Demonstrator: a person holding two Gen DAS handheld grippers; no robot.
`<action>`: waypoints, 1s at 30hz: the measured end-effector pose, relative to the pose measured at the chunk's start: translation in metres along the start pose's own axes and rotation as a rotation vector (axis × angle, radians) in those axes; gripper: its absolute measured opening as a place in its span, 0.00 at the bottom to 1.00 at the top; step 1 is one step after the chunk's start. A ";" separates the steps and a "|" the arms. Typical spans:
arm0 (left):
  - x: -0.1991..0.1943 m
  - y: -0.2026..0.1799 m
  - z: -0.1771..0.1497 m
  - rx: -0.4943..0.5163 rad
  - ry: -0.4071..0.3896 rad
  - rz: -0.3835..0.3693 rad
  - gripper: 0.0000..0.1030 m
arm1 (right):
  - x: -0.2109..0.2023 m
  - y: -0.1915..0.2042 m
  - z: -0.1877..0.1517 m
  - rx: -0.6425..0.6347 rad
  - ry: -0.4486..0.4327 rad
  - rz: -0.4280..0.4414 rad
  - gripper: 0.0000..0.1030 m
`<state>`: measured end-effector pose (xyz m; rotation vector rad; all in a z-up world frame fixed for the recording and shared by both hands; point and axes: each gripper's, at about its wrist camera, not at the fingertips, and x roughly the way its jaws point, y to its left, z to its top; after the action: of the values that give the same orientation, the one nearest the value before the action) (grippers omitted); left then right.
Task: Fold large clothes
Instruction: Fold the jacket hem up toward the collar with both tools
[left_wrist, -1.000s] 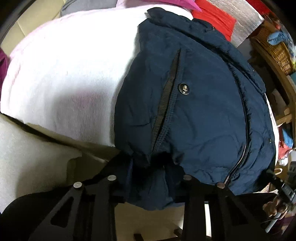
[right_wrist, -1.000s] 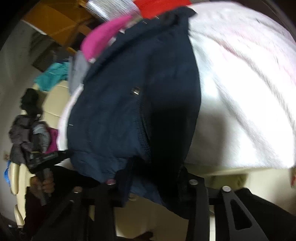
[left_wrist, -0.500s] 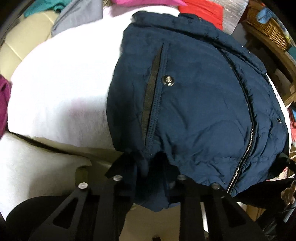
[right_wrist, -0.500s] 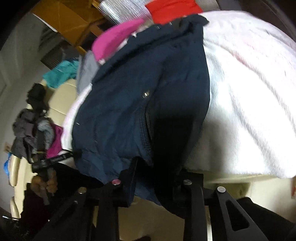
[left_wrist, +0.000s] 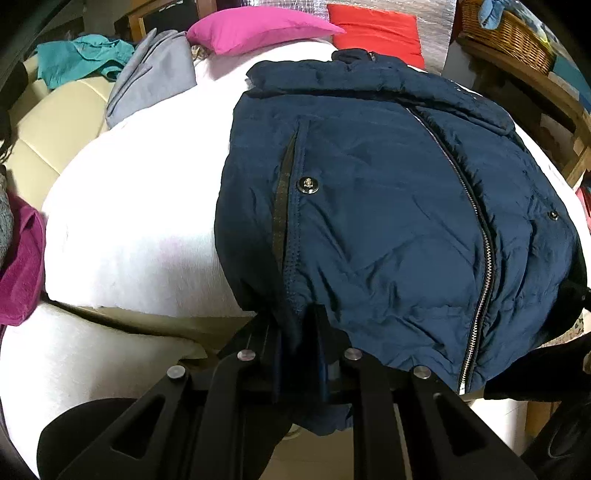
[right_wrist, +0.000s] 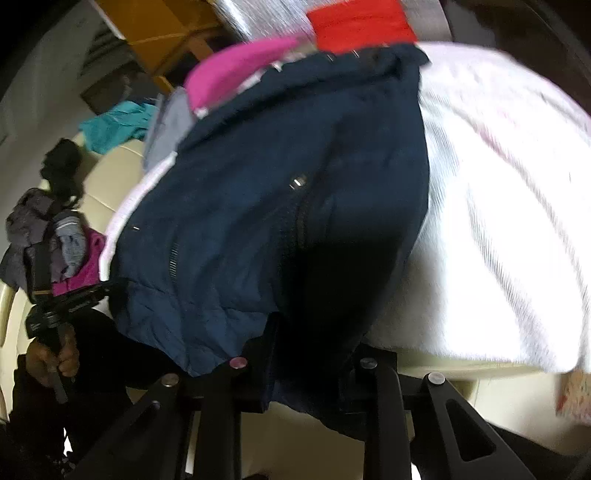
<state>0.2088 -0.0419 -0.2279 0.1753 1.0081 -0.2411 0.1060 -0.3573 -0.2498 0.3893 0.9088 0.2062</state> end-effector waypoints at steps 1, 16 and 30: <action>0.000 -0.001 0.000 0.005 -0.002 0.004 0.15 | 0.000 0.001 0.000 -0.002 -0.002 0.001 0.25; -0.014 0.007 -0.005 0.004 -0.015 -0.005 0.15 | 0.005 0.018 0.007 -0.067 -0.003 -0.057 0.21; -0.009 0.021 0.026 -0.050 0.053 -0.284 0.18 | 0.012 0.030 0.046 0.011 0.069 0.101 0.20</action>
<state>0.2311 -0.0277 -0.2056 -0.0084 1.0901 -0.4715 0.1499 -0.3371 -0.2204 0.4412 0.9590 0.3093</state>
